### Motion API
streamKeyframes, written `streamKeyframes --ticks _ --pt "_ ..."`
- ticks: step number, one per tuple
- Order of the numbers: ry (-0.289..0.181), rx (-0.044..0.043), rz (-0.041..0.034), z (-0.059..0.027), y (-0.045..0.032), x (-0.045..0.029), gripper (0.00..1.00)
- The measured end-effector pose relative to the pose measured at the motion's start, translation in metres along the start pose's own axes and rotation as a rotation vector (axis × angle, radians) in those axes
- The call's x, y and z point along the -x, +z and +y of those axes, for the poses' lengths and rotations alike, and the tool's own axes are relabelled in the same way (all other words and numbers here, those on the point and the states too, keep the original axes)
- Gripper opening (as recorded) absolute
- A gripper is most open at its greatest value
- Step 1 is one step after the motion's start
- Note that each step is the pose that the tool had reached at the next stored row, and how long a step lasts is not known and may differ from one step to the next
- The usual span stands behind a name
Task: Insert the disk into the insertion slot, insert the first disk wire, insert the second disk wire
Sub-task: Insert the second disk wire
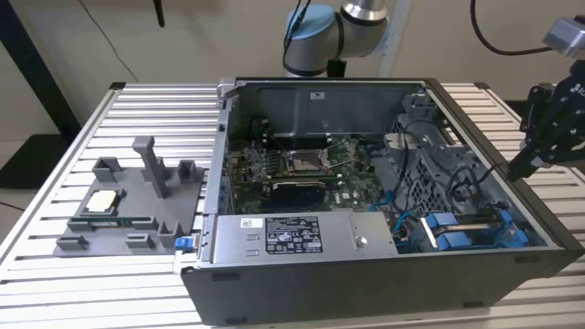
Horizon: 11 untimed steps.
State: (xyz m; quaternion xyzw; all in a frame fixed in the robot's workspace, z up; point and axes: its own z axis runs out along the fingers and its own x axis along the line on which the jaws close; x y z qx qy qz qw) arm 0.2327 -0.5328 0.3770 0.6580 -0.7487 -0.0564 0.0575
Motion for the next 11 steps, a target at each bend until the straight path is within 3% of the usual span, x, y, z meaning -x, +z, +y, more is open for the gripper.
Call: streamKeyframes --ticks 6,7,11 --pt "0.003 0.0018 0.0014 0.0 -0.0001 -0.0001 0.2" --pt "0.006 0.003 0.001 -0.0001 0.0 -0.0003 0.26" --pt "0.031 0.0215 0.0002 -0.0004 0.0017 -0.0006 0.26"
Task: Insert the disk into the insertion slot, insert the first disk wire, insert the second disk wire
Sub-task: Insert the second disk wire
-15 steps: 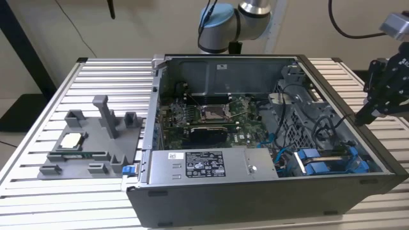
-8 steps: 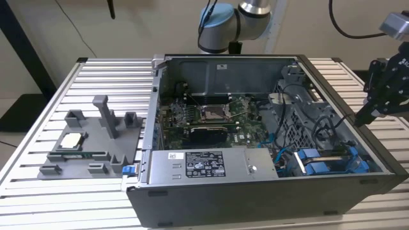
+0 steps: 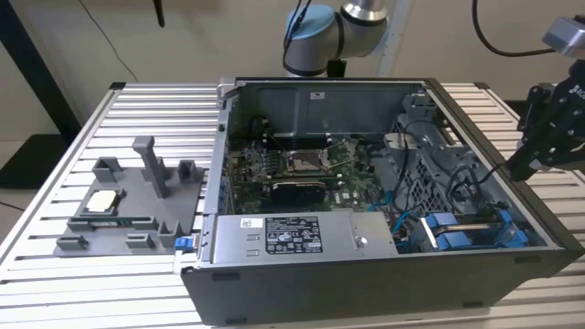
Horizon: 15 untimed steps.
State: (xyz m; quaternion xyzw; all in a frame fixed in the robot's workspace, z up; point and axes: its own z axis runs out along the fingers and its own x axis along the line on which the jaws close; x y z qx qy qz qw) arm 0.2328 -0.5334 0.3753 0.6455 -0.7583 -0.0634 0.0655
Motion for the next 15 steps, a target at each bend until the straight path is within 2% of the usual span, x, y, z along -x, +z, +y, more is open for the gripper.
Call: streamKeyframes --ticks 1,3,4,15 --pt "0.007 0.0043 -0.0007 -0.0001 0.0009 -0.0001 0.24" --pt "0.019 0.0076 -0.0023 -0.0004 0.0027 -0.0003 0.24" --pt "0.025 0.0085 -0.0033 -0.0007 0.0039 -0.0003 0.16" --pt "0.06 0.0105 -0.0105 -0.003 0.0128 -0.0034 0.16"
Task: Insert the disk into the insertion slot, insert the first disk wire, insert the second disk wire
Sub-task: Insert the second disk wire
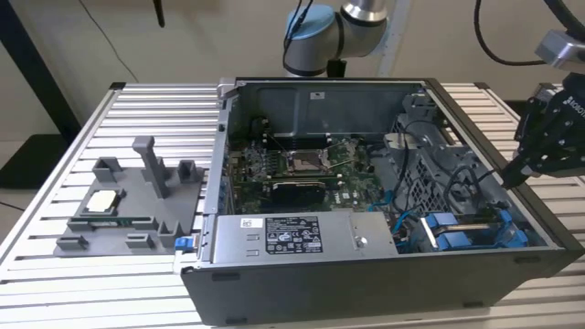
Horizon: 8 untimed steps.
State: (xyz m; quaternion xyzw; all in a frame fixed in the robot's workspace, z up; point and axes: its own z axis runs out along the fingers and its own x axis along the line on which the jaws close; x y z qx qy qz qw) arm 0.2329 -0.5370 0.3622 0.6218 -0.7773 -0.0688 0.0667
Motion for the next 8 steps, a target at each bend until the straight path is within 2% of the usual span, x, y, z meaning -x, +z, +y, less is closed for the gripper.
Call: streamKeyframes --ticks 6,8 --pt "0.004 0.007 -0.0145 -0.0001 0.0006 -0.0005 0.16" --pt "0.003 0.0096 -0.0223 -0.0003 0.0008 -0.0005 0.18"
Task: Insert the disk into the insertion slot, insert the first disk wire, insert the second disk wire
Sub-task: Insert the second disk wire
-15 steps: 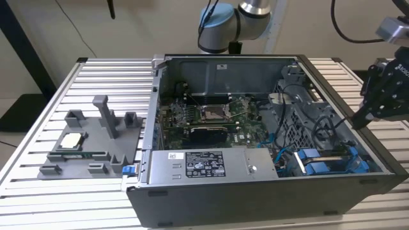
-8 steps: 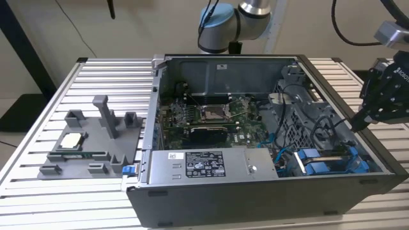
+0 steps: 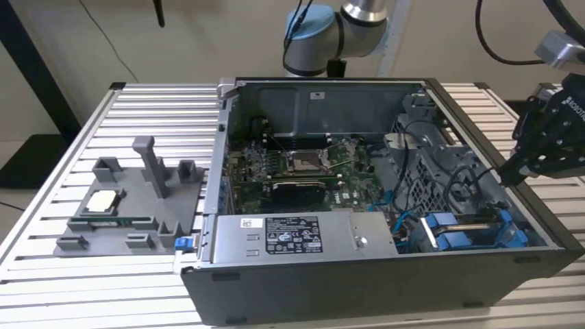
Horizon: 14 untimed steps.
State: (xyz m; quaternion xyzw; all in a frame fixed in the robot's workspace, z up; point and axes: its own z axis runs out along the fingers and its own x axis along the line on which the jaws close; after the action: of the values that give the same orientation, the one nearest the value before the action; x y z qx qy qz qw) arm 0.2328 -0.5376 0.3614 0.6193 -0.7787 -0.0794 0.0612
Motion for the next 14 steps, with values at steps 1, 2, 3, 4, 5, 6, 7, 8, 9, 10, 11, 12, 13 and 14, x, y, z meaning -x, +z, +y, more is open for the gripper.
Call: streamKeyframes --ticks 1,2,3,4,5,6,7,8,9,10,11,12,13,14 --pt "0.0 0.0012 -0.004 -0.0001 0.0 0.0 0.18" --pt "-0.001 0.0025 -0.0083 -0.0001 0.0002 -0.0001 0.25" --pt "-0.001 0.0042 -0.0132 -0.0001 0.0005 -0.0002 0.25" --pt "0.0 0.0062 -0.0183 -0.0002 0.0006 -0.0003 0.25" --pt "0.0 0.008 -0.0232 -0.0003 0.0009 -0.0003 0.25" --pt "0.0 0.0097 -0.0285 -0.0003 0.0011 -0.0004 0.25" --pt "0.001 0.0114 -0.0352 -0.0004 0.0014 -0.0005 0.22" --pt "0.001 0.013 -0.0421 -0.0004 0.0015 -0.0006 0.22" --pt "0.002 0.015 -0.0509 -0.0005 0.0017 -0.0008 0.16" --pt "0.002 0.0167 -0.0583 -0.0006 0.0018 -0.0009 0.16" --pt "0.003 0.0183 -0.0654 -0.0006 0.0019 -0.0011 0.16" --pt "0.004 0.0196 -0.0701 -0.0007 0.0018 -0.0013 0.16" --pt "0.004 0.0216 -0.0734 -0.0006 0.0014 -0.0014 0.16" --pt "0.005 0.0233 -0.0744 -0.0002 -0.0005 -0.0015 0.16"
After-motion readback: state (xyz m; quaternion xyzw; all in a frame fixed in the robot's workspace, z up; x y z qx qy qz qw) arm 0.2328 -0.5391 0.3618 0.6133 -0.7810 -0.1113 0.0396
